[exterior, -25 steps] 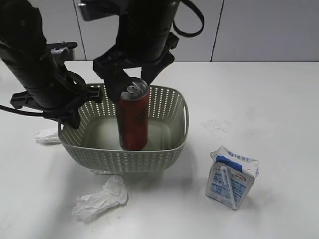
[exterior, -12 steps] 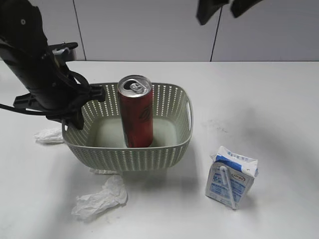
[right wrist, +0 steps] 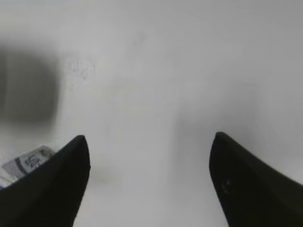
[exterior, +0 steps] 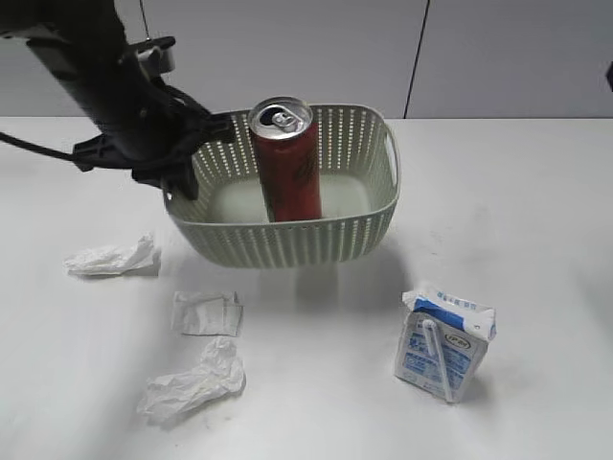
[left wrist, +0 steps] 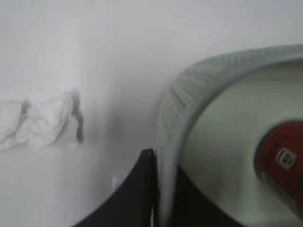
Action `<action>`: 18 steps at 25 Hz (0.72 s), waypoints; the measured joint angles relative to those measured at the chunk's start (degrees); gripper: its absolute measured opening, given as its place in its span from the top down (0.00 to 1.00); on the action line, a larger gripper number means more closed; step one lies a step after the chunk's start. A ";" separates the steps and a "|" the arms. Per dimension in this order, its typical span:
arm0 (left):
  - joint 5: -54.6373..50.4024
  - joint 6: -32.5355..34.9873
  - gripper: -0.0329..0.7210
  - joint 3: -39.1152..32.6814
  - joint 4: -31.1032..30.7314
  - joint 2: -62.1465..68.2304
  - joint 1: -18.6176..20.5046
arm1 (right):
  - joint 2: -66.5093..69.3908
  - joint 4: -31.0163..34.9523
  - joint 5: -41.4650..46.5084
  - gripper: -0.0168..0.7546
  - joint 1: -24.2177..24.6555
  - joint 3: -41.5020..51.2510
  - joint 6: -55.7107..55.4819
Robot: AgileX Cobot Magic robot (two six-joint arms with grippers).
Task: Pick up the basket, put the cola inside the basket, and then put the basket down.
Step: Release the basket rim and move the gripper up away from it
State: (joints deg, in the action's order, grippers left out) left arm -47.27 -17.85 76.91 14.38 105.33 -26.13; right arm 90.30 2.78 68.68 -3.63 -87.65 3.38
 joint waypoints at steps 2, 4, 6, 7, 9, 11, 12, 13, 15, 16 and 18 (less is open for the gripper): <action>-0.59 0.00 0.95 3.79 0.00 2.92 0.00 | -5.95 0.00 -0.70 0.21 0.05 6.56 0.56; -1.49 0.00 0.95 7.90 0.00 5.98 0.00 | -13.09 0.00 -2.58 0.21 0.05 12.63 0.73; -2.24 0.00 0.95 10.70 0.00 8.89 0.00 | -19.61 0.00 -4.94 0.21 0.05 18.58 0.86; -2.40 0.00 0.95 11.76 0.00 10.49 0.00 | -23.02 0.00 -6.31 0.21 0.05 21.74 0.86; -2.46 0.00 0.95 12.24 0.00 12.46 0.00 | -29.17 0.00 -8.71 0.21 0.05 27.84 0.86; -2.57 0.00 0.95 12.31 0.00 13.75 0.00 | -35.76 0.00 -10.99 0.21 0.05 33.18 0.86; -2.57 0.00 0.95 12.31 -0.05 14.14 0.00 | -38.91 0.05 -11.78 0.21 0.05 35.95 0.86; -2.63 0.00 0.95 12.31 -0.10 14.38 0.00 | -41.39 0.05 -12.44 0.21 0.05 38.22 0.93; -2.27 0.00 0.95 12.36 -0.30 14.43 0.00 | -47.11 0.05 -13.26 0.21 0.05 43.30 0.93; -1.70 0.00 0.95 12.36 -0.30 14.43 0.00 | -49.50 0.05 -13.42 0.21 0.05 45.61 0.93; -0.55 0.00 0.94 12.36 -0.30 14.43 0.05 | -55.02 0.05 -13.61 0.21 0.05 49.55 0.93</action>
State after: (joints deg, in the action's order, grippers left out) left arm -47.81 -17.85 89.26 14.07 119.76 -26.07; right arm 35.28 2.84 55.07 -3.57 -38.10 4.31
